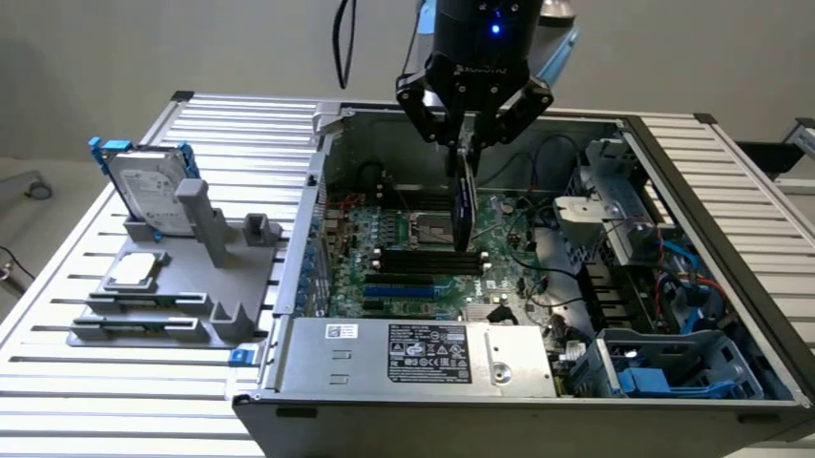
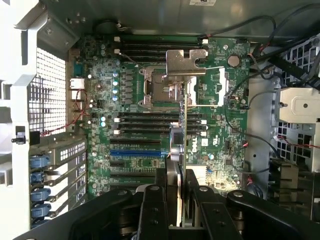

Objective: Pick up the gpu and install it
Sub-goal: 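Insert the gpu into the slot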

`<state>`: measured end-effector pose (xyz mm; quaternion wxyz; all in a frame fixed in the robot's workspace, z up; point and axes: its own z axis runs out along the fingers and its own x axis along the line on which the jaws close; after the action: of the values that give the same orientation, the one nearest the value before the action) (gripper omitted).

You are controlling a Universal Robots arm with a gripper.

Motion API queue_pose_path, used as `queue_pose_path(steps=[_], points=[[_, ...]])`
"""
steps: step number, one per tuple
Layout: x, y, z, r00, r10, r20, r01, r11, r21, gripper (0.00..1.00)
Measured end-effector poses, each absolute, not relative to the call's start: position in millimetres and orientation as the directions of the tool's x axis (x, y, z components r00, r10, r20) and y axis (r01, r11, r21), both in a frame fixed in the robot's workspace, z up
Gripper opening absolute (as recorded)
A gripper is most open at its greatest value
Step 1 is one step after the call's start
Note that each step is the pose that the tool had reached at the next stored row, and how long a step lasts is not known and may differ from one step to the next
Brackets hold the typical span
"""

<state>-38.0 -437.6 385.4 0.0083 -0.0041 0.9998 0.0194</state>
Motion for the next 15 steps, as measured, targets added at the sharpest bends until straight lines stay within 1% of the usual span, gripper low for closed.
queue_pose_path(steps=[8, 15], points=[[-42.7, -437.7, 384.8, -0.999, -0.036, -0.016, -0.037, 0.998, 0.042, 0.26], [-43.0, -437.7, 384.8, -0.987, -0.157, -0.016, -0.158, 0.987, 0.042, 0.26]])
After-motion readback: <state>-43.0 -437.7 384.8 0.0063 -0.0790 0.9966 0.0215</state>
